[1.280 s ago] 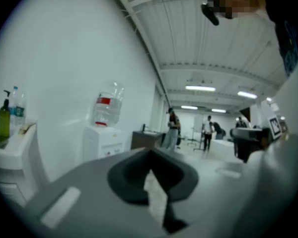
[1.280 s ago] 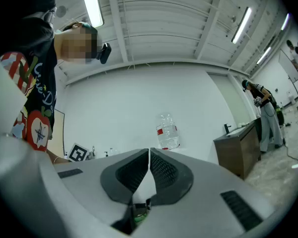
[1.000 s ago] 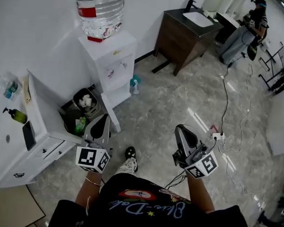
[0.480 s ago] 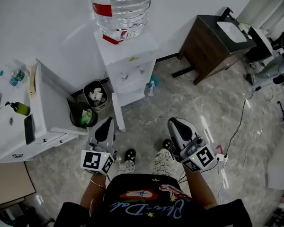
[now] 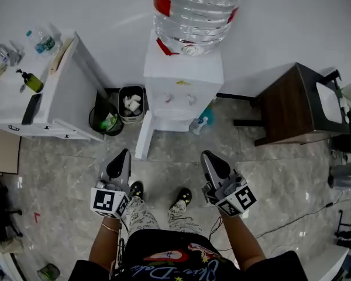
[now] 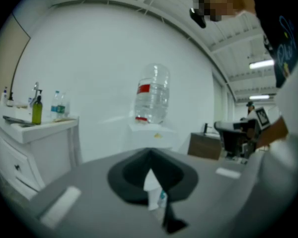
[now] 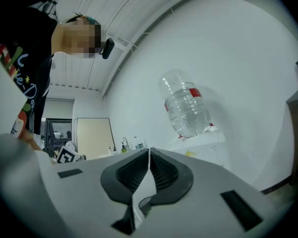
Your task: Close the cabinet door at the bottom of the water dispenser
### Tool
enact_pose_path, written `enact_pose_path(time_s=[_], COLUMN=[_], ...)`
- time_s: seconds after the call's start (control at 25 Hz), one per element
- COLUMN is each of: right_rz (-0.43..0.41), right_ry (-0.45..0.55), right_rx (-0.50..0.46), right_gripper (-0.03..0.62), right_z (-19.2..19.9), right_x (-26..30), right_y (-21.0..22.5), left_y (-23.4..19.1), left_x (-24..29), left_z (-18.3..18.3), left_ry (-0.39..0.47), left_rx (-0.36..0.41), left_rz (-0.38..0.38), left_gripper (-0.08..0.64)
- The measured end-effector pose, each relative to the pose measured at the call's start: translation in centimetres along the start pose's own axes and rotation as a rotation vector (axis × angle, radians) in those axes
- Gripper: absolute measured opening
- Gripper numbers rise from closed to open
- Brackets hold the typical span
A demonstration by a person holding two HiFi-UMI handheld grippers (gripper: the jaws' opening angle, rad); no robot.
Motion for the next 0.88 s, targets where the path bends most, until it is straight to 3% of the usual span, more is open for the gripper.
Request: enact_pose_path(time_s=[0.08,0.2,0.4,0.48,0.68,0.88], right_rz=[-0.016,-0.055,-0.069,-0.067,-0.126,-0.174], right_ry=[-0.050,-0.117,-0.150,-0.157,-0.176,-0.194], right_rx=[-0.003,-0.002,0.041,0.048,0.021,-0.033], right_gripper=[0.017,0.017,0.017,0.017,0.017,0.017], right_z=[2.0,5.4,13.4,16.7,22.8,27.6], right_x=[-0.1,0.9,3.7,4.2,5.9,7.7], right_y=[2.7,4.9,7.0,7.2,8.3,10.8], left_y=[1.1,1.6,-0.6,-1.9,-5.4,-8.8], left_x=[0.5,1.0,3.4,4.3,7.6,10.6], left_z=[2.3,6.5,14.3,17.4,25.4,33.2], left_ry=[-0.022,-0.046,-0.078,-0.094,-0.161,-0.195], left_rx=[-0.025,-0.121,-0.136,-0.117,0.043,0.081], left_rz=[-0.039,-0.090,-0.131,-0.130,-0.036,-0.041], left_gripper=[0.002,0.002,0.002,0.002,0.002,0.002])
Point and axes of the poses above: the fingertips, and each gripper's own axes: x forward along the fingers, y to its right, z out of its underside, the point moved 10 cm from there along -x, backward along the fingers, and after that the axes turned 4 degrees about -z, right-handed, at the moved point
